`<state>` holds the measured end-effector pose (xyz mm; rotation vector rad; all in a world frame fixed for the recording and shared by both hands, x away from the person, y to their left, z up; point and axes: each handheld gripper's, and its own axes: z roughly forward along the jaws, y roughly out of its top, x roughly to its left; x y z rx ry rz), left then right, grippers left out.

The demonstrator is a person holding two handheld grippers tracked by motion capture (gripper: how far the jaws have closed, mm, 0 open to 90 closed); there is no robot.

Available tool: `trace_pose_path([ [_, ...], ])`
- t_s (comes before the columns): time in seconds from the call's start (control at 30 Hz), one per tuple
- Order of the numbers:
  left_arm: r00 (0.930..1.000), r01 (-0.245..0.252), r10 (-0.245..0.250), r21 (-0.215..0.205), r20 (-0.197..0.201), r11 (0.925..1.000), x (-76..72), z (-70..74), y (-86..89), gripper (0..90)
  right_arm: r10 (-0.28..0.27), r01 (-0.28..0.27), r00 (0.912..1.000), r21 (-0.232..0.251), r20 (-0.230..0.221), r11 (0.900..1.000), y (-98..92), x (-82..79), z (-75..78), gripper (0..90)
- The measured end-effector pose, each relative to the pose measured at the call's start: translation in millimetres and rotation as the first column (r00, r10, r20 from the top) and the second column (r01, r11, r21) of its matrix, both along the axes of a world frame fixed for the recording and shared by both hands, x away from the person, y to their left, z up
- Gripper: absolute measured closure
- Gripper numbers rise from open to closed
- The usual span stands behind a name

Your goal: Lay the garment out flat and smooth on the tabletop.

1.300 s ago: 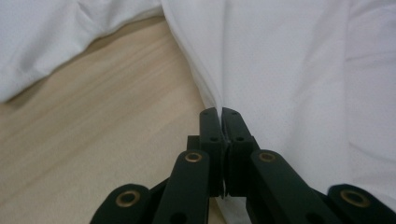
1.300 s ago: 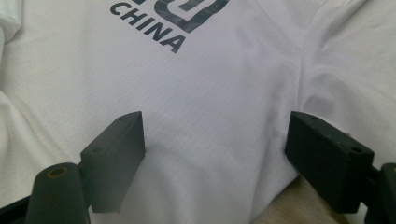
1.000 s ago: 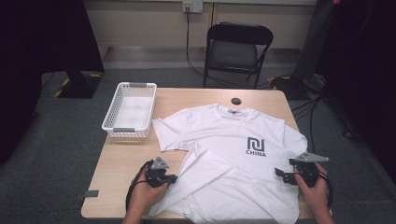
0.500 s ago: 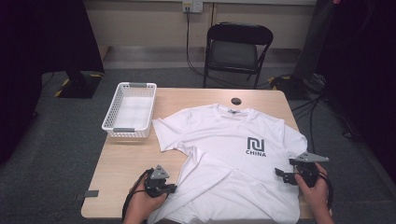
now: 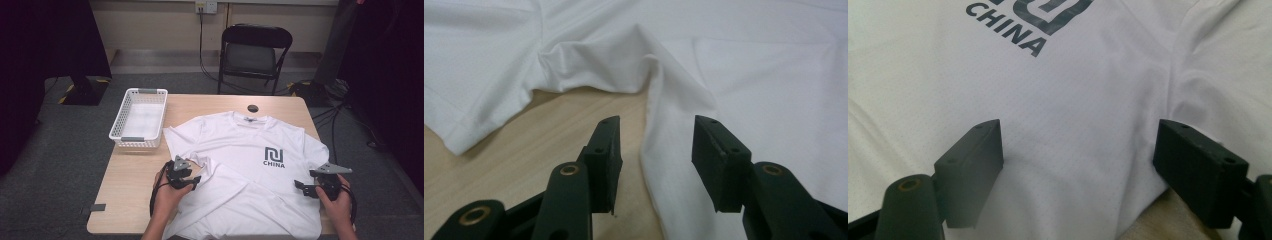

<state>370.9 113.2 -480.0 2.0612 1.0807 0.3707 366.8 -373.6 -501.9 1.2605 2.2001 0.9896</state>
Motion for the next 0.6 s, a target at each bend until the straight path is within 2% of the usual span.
trace_pose_path([
  [0.1,0.9992,-0.021,0.021,0.004,-0.035,0.9998,6.2,-6.7,0.4,64.8,0.0,0.0,1.0,0.0,0.0,1.0,0.0,0.0,0.0,18.9],
  [0.2,0.998,-0.012,0.011,-0.007,-0.063,0.9999,4.9,-10.3,3.4,80.1,0.0,0.0,1.0,0.0,0.0,1.0,0.0,0.0,0.0,18.9],
  [0.27,0.9969,-0.001,0.002,0.003,-0.079,1.0,2.7,-8.9,5.3,87.5,0.0,0.0,1.0,0.0,0.0,1.0,0.0,0.0,0.0,18.9],
  [0.4,0.995,0.017,-0.015,0.019,-0.099,0.9997,-2.6,-6.5,9.4,89.3,0.0,0.0,1.0,0.0,0.0,1.0,0.0,0.0,0.0,18.9],
  [0.6,0.9938,0.016,-0.015,0.009,-0.11,0.9998,-11.2,-6.5,20.9,89.4,0.0,0.0,1.0,0.0,0.0,1.0,0.0,0.0,0.0,18.9],
])
